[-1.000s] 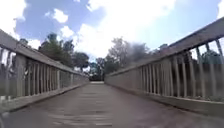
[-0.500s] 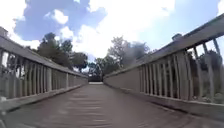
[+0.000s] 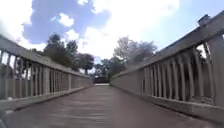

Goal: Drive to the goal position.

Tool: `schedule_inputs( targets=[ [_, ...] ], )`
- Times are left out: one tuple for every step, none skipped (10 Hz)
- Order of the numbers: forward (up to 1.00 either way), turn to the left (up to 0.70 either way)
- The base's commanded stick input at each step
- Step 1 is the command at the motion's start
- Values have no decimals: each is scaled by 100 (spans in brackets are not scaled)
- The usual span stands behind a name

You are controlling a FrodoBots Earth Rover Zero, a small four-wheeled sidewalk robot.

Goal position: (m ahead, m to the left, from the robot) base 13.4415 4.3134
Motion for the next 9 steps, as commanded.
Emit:
schedule_inputs(
  targets=[
    [85,1],
    [85,0],
    [85,0],
    [85,0],
    [85,0],
    [85,0],
    [85,0],
    [85,0],
    [85,0]
  ],
)
